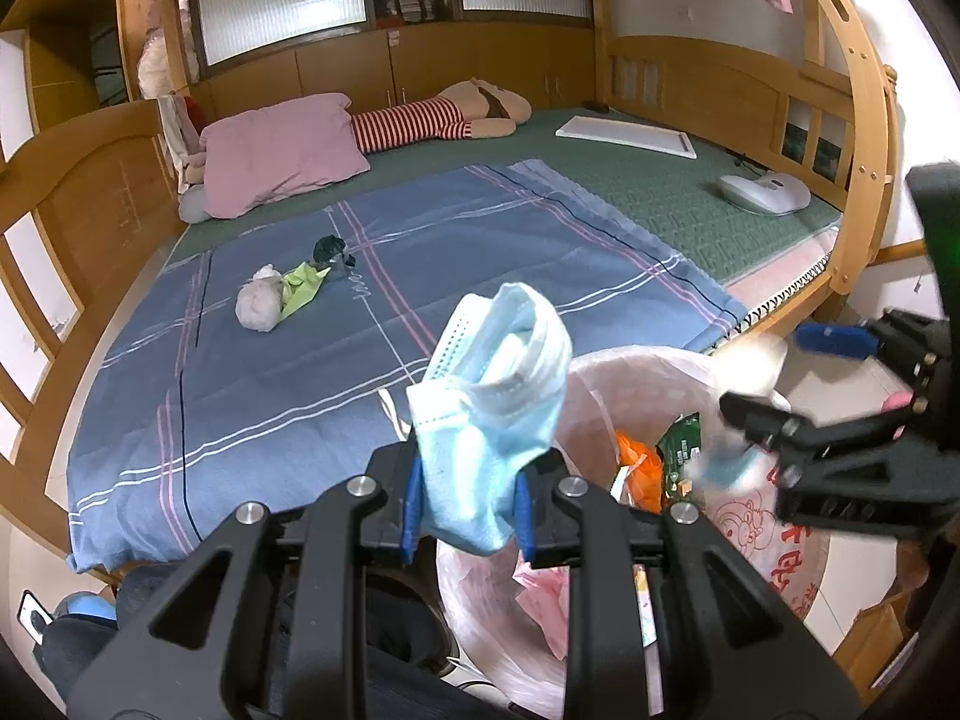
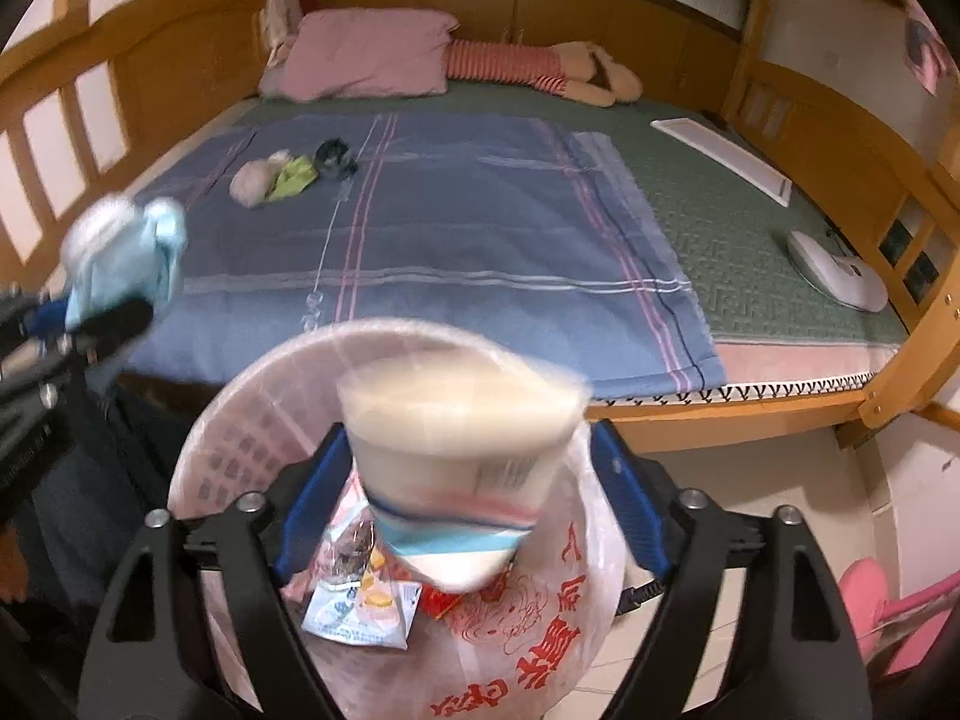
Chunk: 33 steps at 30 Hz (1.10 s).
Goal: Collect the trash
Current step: 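Carry mask and paper cup over the bin and release both, then grasp white tissue with left tool while right tool grasps green cloth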
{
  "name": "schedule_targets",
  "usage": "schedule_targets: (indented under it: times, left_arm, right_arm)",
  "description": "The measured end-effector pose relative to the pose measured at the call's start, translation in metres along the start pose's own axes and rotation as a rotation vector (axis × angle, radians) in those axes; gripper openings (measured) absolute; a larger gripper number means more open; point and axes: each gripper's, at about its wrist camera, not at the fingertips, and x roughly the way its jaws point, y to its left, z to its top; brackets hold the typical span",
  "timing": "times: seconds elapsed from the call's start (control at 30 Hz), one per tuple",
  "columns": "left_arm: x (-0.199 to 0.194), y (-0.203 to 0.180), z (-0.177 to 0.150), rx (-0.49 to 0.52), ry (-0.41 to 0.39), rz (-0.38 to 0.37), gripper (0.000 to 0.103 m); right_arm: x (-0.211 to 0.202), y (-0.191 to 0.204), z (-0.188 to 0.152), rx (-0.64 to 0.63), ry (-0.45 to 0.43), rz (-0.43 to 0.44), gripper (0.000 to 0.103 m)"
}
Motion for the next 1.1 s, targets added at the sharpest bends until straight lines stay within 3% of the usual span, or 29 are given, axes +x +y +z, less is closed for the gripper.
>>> schedule_targets:
  times: [0.2,0.37,0.47,0.53,0.57,0.7,0.9,0.97,1.1]
  left_arm:
    - [0.007,-0.004,-0.002,0.009,0.029,-0.054,0.025]
    - [0.019,-0.016,-0.009,0.026,0.09,-0.218,0.03]
    - [0.025,-0.028,-0.016,0.072,0.113,-0.27,0.06]
    - [0.027,-0.032,-0.018,0.089,0.114,-0.274,0.085]
    - [0.028,-0.033,-0.019,0.094,0.118,-0.274,0.09]
    - [0.036,-0.028,-0.022,0.073,0.137,-0.263,0.097]
    - [0.057,0.003,-0.022,-0.029,0.173,-0.207,0.097]
    - [0.064,0.019,-0.02,-0.062,0.178,-0.168,0.097]
    - [0.085,0.071,-0.015,-0.123,0.171,-0.01,0.097]
  right_arm:
    - [-0.007,-0.027,0.002,0.112,-0.041,-0.035,0.083]
    - [-0.009,-0.046,0.003,0.206,-0.059,-0.034,0.083]
    - [-0.009,-0.051,0.003,0.23,-0.065,-0.047,0.083]
    - [-0.009,-0.053,0.002,0.245,-0.066,-0.05,0.083]
    - [-0.007,-0.055,0.002,0.256,-0.064,-0.049,0.083]
    - [-0.001,-0.057,0.008,0.282,-0.054,-0.022,0.083]
    - [0.007,-0.036,0.029,0.236,-0.064,0.007,0.086]
    - [0.014,-0.025,0.043,0.208,-0.058,0.041,0.087]
    - [0.036,-0.003,0.072,0.132,-0.024,0.089,0.087]
